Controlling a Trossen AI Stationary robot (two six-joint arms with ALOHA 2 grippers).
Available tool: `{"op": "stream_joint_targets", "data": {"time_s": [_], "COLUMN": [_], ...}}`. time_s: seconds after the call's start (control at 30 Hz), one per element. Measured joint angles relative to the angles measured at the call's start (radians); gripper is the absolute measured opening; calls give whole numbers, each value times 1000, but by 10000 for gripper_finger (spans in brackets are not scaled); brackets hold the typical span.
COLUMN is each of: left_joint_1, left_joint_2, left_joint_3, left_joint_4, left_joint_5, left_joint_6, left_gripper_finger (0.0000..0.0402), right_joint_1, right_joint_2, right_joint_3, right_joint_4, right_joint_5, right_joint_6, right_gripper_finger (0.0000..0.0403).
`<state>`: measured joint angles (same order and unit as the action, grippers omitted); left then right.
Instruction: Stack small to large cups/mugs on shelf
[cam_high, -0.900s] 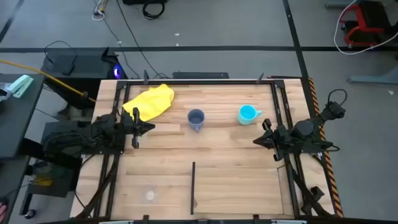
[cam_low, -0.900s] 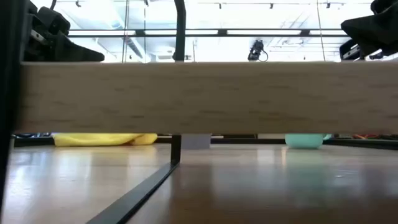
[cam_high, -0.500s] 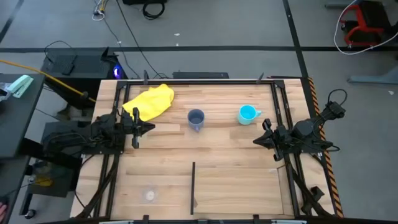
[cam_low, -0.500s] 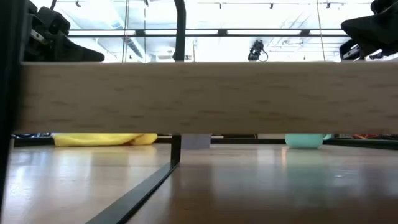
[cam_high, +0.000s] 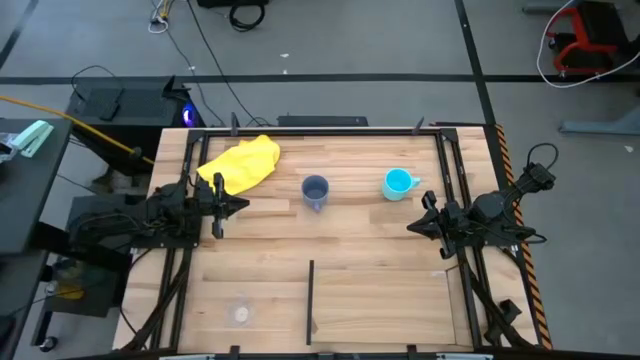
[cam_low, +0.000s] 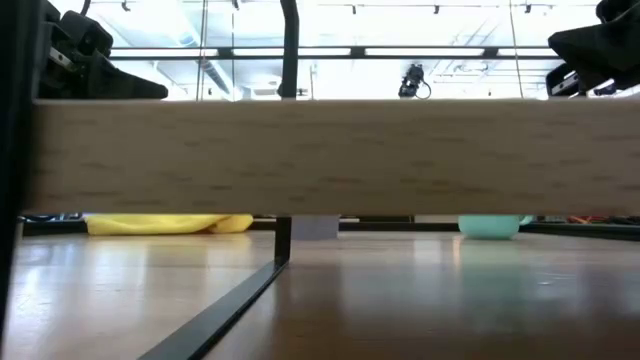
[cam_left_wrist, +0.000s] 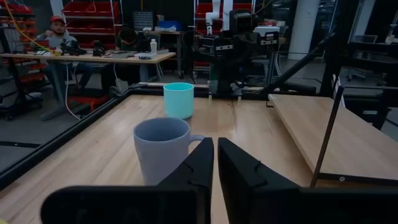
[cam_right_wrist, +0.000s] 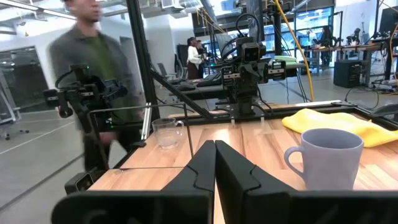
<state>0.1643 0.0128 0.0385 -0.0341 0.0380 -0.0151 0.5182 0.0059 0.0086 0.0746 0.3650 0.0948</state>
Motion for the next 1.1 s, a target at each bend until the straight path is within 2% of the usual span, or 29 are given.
{"op": "stream_joint_targets", "data": {"time_s": [0.5, 0.87, 1.1], "left_joint_1": [0, 0, 0], "left_joint_2": [0, 0, 0], "left_joint_3": [0, 0, 0], "left_joint_4": [0, 0, 2], "left_joint_5": [0, 0, 0], "left_joint_6": [0, 0, 6], "left_gripper_finger": [28, 40, 32], "right_joint_1": [0, 0, 0], "right_joint_2": [0, 0, 0], "right_joint_3": [0, 0, 0], "right_joint_4": [0, 0, 0], "right_joint_5": [0, 0, 0], "right_joint_6": [0, 0, 0], "right_gripper_finger": [16, 16, 16]}}
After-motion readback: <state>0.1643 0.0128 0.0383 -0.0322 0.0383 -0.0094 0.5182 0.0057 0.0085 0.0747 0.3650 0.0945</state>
